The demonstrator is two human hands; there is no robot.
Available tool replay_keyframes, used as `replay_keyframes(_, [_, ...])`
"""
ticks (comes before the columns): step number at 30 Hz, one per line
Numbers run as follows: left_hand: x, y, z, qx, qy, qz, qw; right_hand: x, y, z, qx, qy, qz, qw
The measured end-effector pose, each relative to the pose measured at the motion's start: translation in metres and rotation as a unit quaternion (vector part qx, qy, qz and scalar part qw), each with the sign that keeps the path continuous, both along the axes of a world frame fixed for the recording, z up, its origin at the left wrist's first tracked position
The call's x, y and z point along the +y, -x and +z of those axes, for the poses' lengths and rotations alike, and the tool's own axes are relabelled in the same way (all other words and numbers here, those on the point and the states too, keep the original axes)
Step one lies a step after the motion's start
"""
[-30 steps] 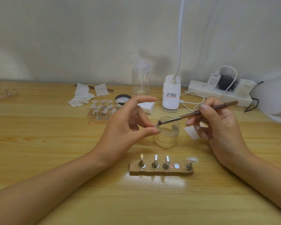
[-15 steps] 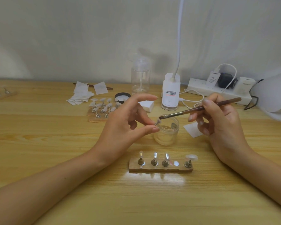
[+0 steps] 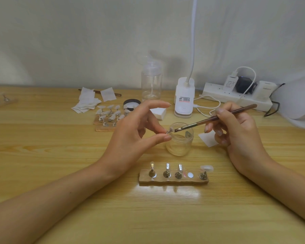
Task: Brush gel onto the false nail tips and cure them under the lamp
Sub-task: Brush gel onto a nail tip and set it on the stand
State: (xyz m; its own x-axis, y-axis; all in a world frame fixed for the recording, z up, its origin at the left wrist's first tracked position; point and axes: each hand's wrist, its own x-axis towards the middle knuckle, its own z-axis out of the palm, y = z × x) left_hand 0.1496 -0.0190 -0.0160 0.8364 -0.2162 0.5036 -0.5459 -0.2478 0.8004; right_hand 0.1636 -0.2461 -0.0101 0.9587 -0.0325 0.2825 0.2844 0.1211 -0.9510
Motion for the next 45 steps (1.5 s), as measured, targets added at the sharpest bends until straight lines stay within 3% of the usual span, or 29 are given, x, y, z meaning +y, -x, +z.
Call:
replay_keyframes(4, [0.0009, -0.0003, -0.0008, -0.025, -0.023, 0.012, 0.999, 0.0007, 0.0028, 0.0021, -0.032, -0.004, 0.034, 0.999])
replay_keyframes(45, [-0.0002, 0.001, 0.0003, -0.074, -0.071, 0.036, 0.994, 0.0021, 0.0005, 0.0015, 0.008, -0.023, 0.019, 1.0])
